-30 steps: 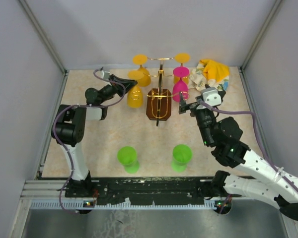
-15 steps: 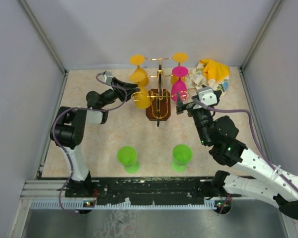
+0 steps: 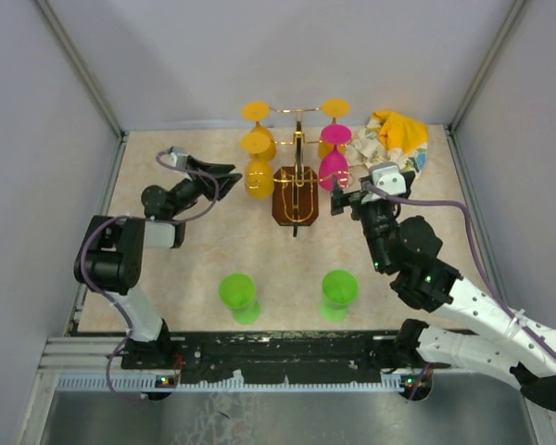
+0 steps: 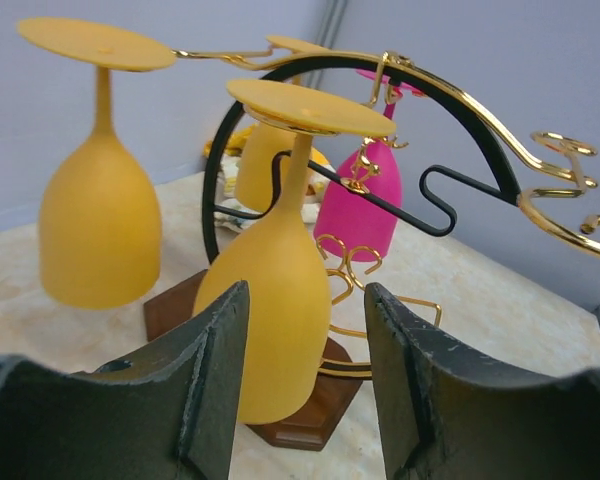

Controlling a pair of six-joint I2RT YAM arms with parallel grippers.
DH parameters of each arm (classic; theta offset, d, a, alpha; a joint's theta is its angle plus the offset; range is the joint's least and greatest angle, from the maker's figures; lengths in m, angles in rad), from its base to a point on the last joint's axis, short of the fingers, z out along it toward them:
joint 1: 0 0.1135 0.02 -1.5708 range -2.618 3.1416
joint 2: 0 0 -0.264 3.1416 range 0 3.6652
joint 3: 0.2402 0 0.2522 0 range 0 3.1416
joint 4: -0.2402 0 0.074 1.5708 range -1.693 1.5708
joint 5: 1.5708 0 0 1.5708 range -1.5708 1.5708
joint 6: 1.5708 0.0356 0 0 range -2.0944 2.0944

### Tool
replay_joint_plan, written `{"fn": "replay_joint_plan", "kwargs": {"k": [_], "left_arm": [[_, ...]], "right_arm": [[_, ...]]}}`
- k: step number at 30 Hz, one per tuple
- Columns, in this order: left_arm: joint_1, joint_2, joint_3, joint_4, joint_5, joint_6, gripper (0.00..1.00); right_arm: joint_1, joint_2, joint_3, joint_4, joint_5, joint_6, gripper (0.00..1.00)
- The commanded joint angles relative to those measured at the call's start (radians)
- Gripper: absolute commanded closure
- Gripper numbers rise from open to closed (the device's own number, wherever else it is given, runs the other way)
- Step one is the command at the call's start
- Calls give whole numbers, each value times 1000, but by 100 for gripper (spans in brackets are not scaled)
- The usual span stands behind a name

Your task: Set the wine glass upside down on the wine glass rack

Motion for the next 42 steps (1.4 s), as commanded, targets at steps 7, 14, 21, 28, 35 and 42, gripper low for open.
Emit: {"fn": "replay_joint_plan", "kwargs": {"k": [7,14,21,28,35,42], "left_arm": [[17,-471,-124,-498,-416,288,42],[8,-641,135,-1204,-510,317,44],[-9,-664,364,-1559,-498,294,41],[-40,-688,424,-1605,-540,272,41],[-109,-645,466,-1620,-573,278,43],[-141,-647,473,-1620,-612,281,43]], "right_arm": [[-7,4,136,-254,70,179,1],[-10,47,278,-603,-30,381,1],[-10,45,346,-979,-231,613,4],[-9,-8,297,-1187,-345,873,16],[-10,-34,141,-1225,-443,1025,35],[-10,-32,42,-1217,-461,1065,40]]}}
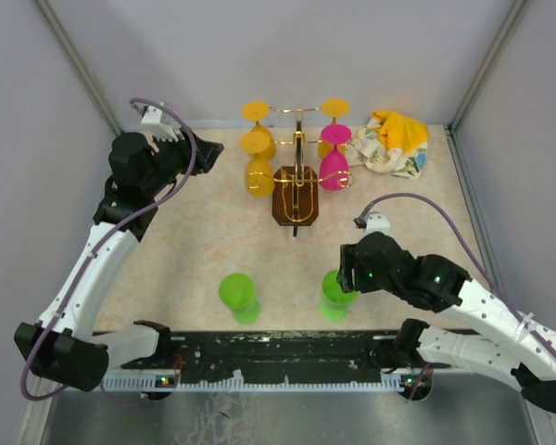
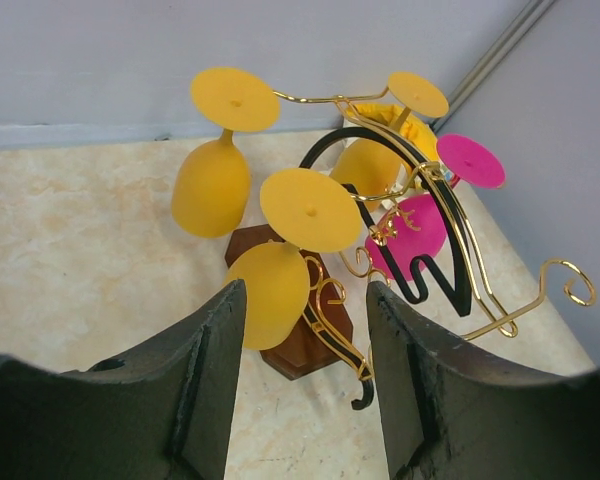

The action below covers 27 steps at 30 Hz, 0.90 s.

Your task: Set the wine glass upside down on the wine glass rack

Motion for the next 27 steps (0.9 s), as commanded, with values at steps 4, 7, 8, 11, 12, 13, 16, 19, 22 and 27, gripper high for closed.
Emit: {"fn": "replay_joint_plan", "kwargs": {"k": [4,7,8,11,12,13,16,19,22,27], "left_arm": [[-15,-4,35,-6,-40,8,43],[-19,0,35,-6,-41,6,43],[-21,2,36,-6,-42,4,44],[-26,6,39,-6,-41,4,44],[-27,7,39,-6,-42,4,44],[-27,9,40,-6,-40,5,44],[-28,14,46,-6,-40,5,44],[-28,22,52,-6,-36,5,44],[-30,27,56,-6,-35,2,44],[-30,31,56,-6,-36,-6,43]], "right_arm": [[-3,5,-56,10,-13,56,42],[-4,18,-71,7,6,54,48],[-4,22,-74,8,10,52,51],[-3,26,-76,18,13,47,71],[-4,26,-75,18,20,46,78],[-4,26,-73,18,24,46,85],[-3,24,-57,18,35,46,100],[-3,20,-21,28,36,24,100],[-4,16,42,59,39,-18,100],[-4,-28,149,192,50,-109,100]]}}
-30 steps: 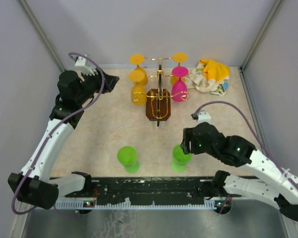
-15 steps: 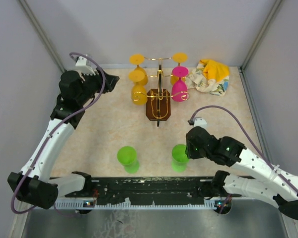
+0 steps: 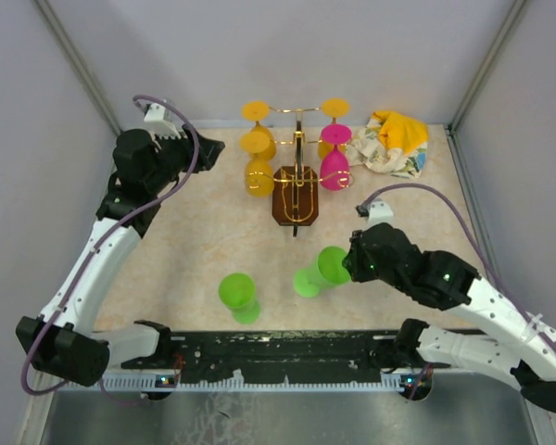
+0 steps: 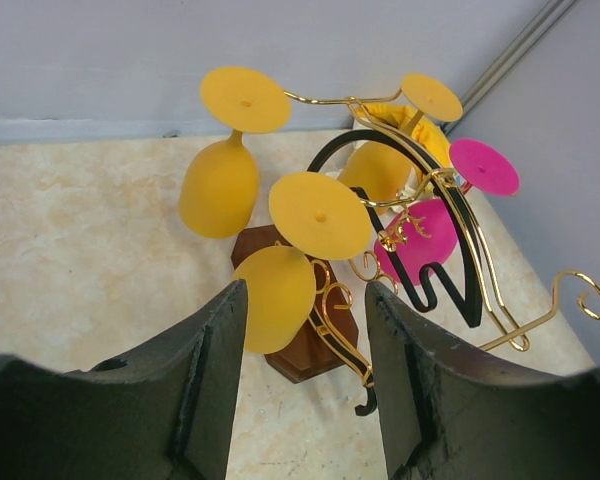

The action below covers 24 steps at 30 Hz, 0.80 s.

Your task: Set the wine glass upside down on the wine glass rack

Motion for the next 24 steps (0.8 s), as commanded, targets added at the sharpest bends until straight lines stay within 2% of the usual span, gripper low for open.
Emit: {"fn": "replay_joint_plan", "kwargs": {"k": [1,8,12,17,20,24], "left_arm": [[-6,6,33,5,-3,-7,43],[-6,18,48,-9,-44,-50,42],[-6,11,56,-21,-121,-147,41],[-6,13,96,-52,-169,-312,41],[-5,23,143,-103,-191,-427,41],[-7,10,163,-129,-209,-582,41]], "right_arm": [[-3,-56,152,210,39,-107,100],[-4,19,327,430,-42,-316,100],[-4,23,343,616,-39,-439,100],[-4,62,232,976,79,-672,100],[-4,128,161,1236,82,-845,100],[-4,244,118,1552,67,-986,100]]}}
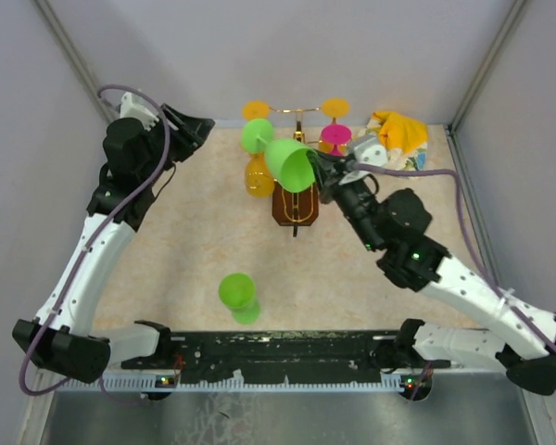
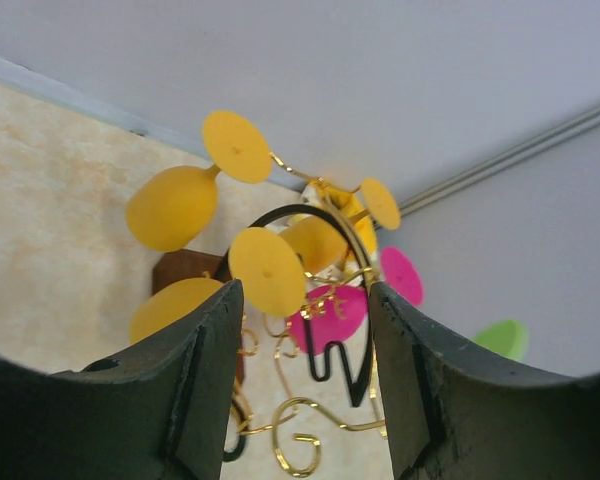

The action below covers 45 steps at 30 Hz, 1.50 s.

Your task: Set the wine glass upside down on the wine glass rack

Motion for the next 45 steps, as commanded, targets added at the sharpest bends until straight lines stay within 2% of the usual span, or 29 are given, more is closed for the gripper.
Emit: {"fn": "replay_joint_plan", "kwargs": {"k": [1,5,8,14,25,45], "left_arm": [[-6,-15,51,-58,-37,-232,41],[-5,-29,85,-113,-29,-349,41],[-6,-55,54,-109,-7,-426,42],[-6,-103,-43,-24,76,-544,46],[-6,-129,-94,27,98,-621,59],[-8,-100,-138,74,108,-642,60]], "right_arm": [[-3,128,-29,481,2,-243,100],[-4,232,-46,682,-41,-293,100],[-3,300,-64,816,-83,-309,100],[-2,407,-34,909,-140,-323,100],[11,502,-4,942,-204,-299,100],[48,508,-66,986,-305,-268,100]]}}
